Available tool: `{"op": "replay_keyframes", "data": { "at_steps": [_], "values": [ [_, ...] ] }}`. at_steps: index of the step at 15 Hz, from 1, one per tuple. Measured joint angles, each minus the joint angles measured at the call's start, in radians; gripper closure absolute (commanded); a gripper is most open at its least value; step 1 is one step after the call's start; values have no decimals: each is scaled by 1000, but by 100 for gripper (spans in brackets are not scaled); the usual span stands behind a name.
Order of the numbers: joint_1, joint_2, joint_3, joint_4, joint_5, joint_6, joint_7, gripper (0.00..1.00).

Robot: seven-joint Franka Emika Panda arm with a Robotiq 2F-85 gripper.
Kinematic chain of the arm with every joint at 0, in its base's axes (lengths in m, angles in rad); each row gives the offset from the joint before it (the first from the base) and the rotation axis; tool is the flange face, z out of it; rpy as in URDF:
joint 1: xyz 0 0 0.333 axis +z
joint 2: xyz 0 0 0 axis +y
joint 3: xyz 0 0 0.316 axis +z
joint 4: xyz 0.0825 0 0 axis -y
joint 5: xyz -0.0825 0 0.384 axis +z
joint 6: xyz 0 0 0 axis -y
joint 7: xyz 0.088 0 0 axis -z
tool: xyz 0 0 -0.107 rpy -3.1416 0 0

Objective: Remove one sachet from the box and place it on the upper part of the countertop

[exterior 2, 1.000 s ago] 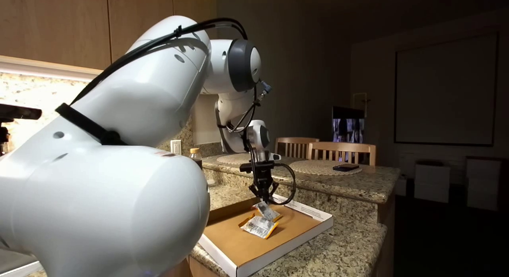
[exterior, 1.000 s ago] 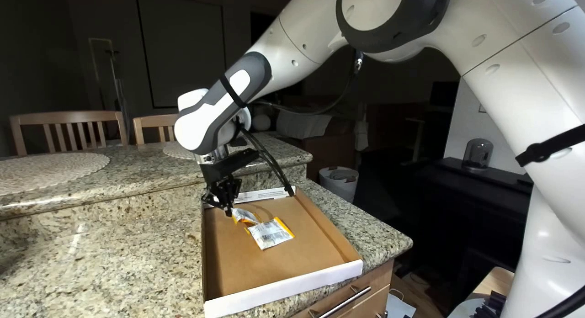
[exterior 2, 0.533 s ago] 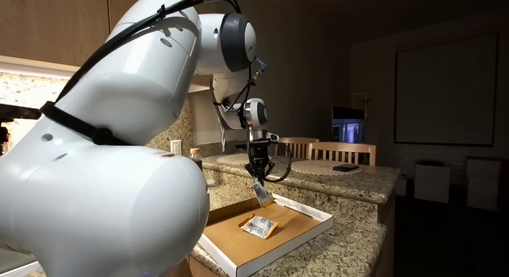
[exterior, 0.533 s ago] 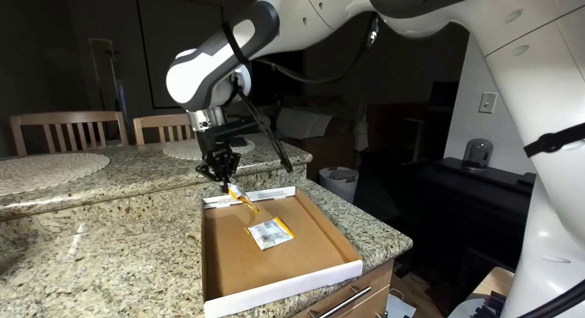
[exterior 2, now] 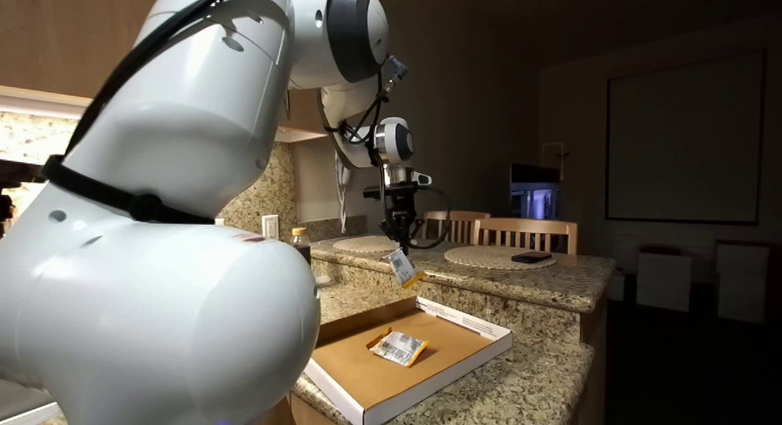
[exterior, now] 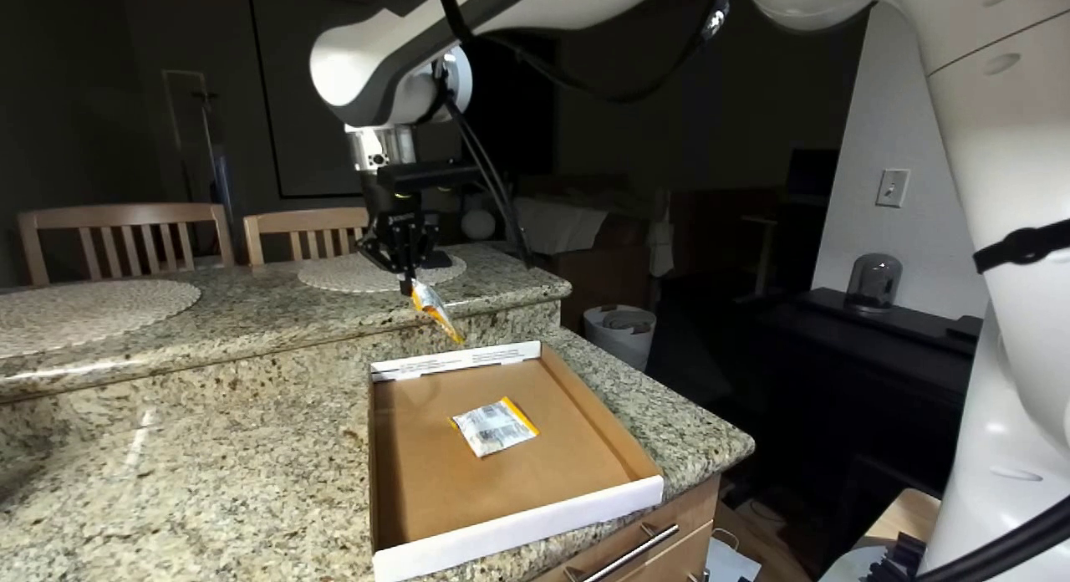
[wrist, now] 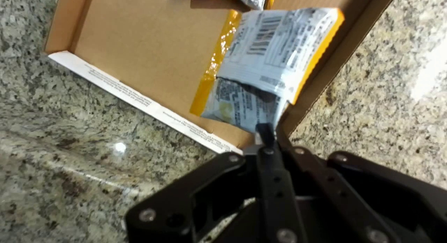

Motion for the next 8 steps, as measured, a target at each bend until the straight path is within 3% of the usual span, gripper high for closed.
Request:
{"op": "replay_keyframes", "data": {
  "at_steps": [8],
  "values": [
    [-15,51,-25,252,-15,-8,1,98]
  ]
}}
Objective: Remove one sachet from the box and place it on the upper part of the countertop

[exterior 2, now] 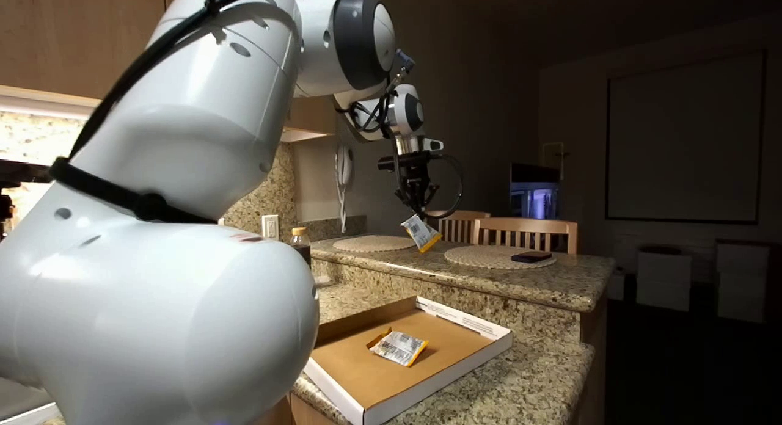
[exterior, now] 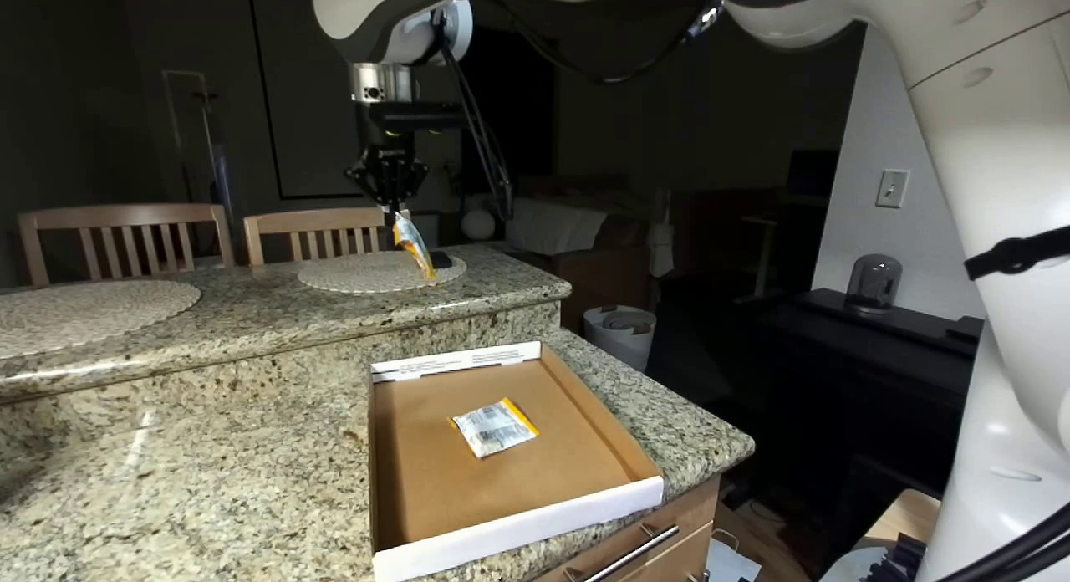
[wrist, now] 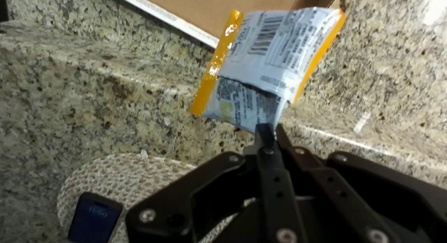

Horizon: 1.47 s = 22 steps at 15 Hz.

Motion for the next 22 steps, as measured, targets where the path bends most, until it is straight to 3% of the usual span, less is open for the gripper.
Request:
{"op": "replay_keyframes", "data": {
  "at_steps": [3,10,15,22],
  "values": [
    [-13,52,-3,124,7,-39,-8,98],
    [-13,88,-7,165,-2,-41,-12,98],
    [-6,190,-41,305,-43,-22,-3,98],
    [12,384,-84,546,-91,-186,-9,98]
  ]
}}
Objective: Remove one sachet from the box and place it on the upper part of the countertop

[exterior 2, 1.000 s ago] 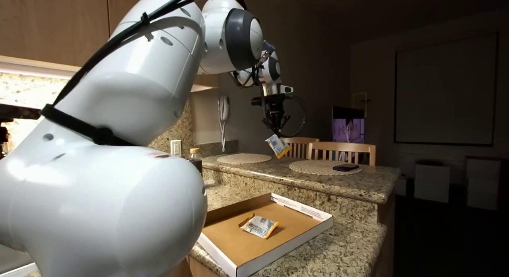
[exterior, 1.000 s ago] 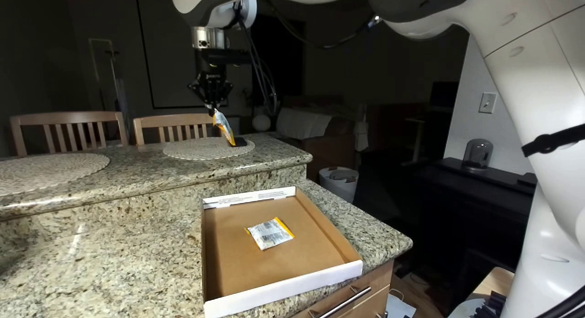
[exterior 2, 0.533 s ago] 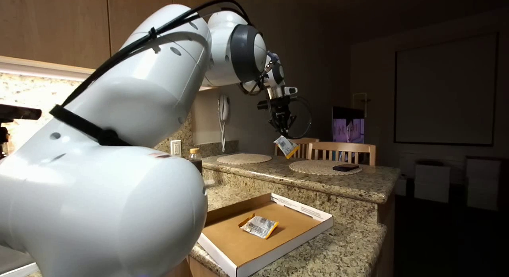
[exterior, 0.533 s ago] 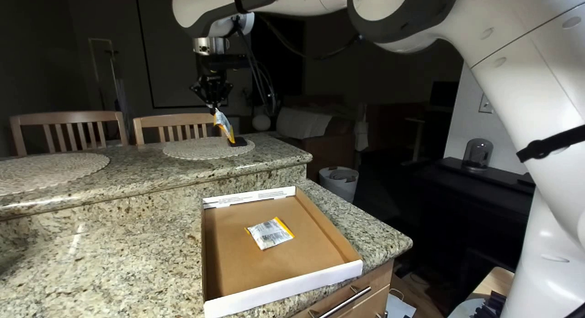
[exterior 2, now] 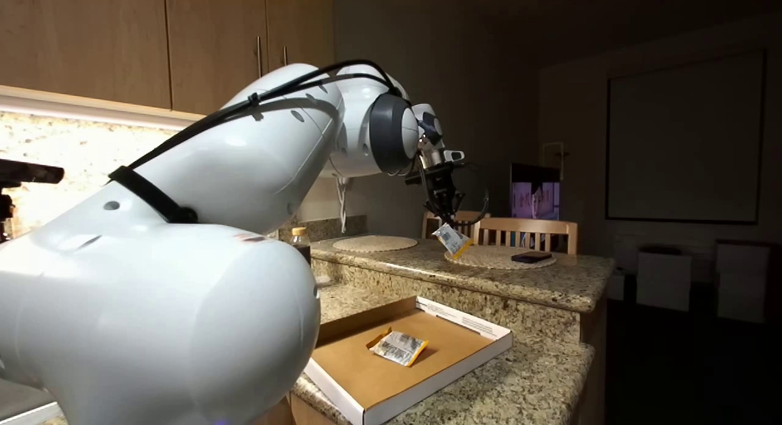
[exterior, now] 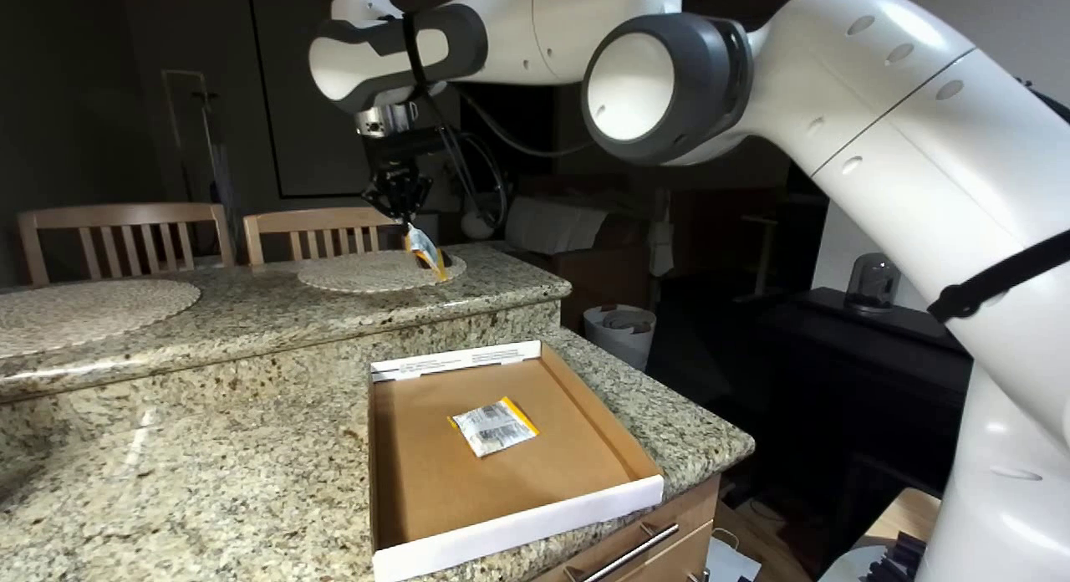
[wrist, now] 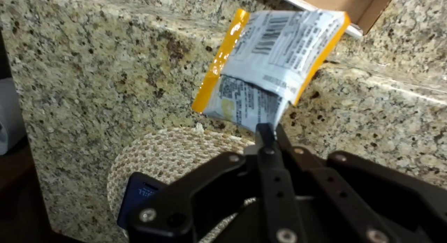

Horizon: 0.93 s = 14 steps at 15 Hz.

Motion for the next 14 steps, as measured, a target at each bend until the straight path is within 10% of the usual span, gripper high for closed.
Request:
{"op": "replay_keyframes", "data": {
  "at_steps": [5,6,14],
  "values": [
    [1,85,-32,158,-11,-49,-3,99],
    [0,93,-35,179,-11,-49,-3,74],
    [-11,116,-38,273,-8,-41,65,30]
  ]
}}
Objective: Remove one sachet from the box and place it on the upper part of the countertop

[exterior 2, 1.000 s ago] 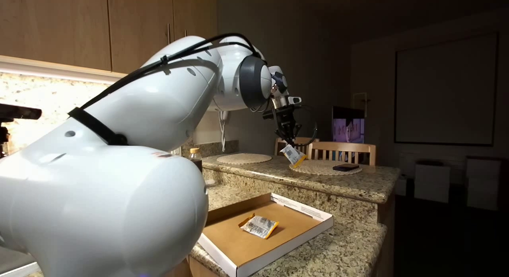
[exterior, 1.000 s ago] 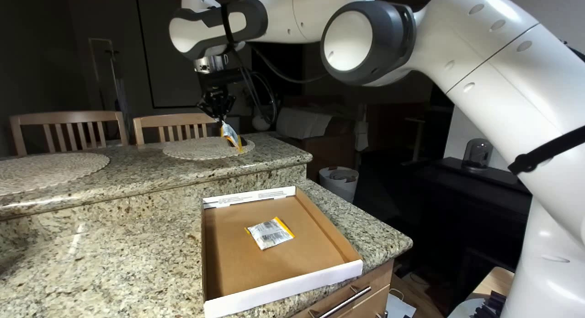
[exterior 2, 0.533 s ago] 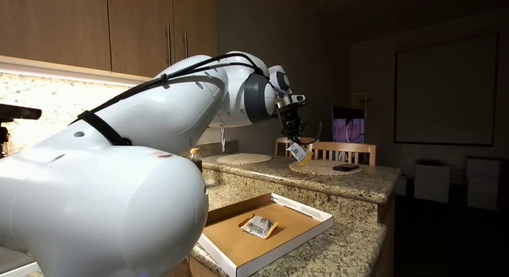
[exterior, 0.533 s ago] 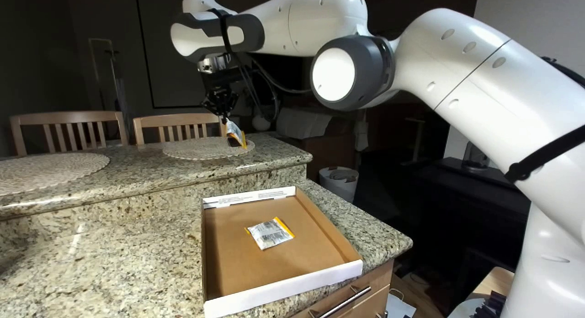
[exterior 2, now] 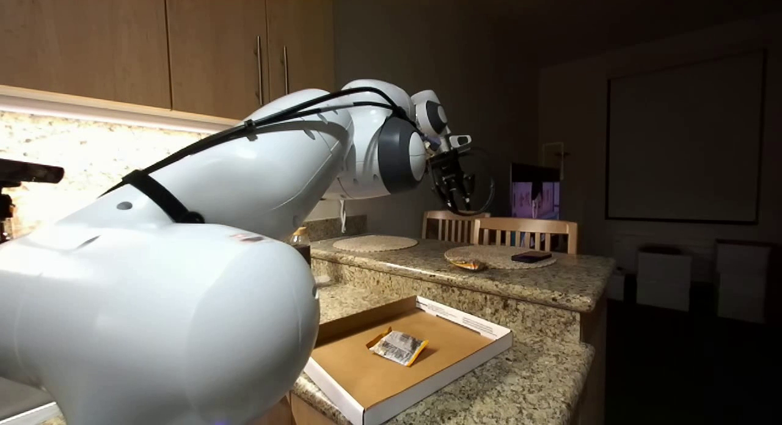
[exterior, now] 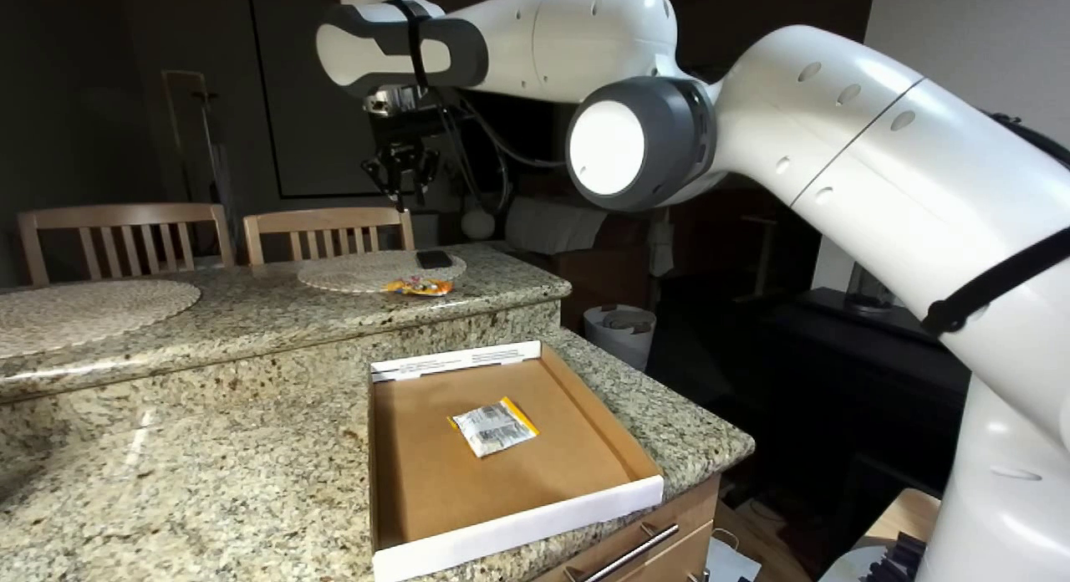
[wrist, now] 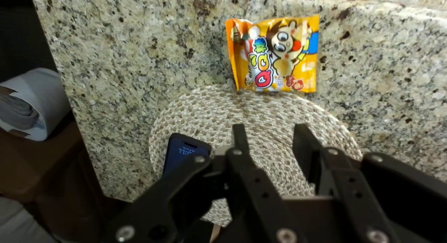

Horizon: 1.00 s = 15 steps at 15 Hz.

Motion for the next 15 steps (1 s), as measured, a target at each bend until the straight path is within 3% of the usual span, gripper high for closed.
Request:
{"op": "replay_keyframes", "data": {
  "at_steps": [5,9,15],
  "values": [
    [-1,37,-9,95,5,4,29,0],
    [-3,36,5,93,10,-72,9,0],
    [-9,32,38,104,31,-394,-90,0]
  ]
}}
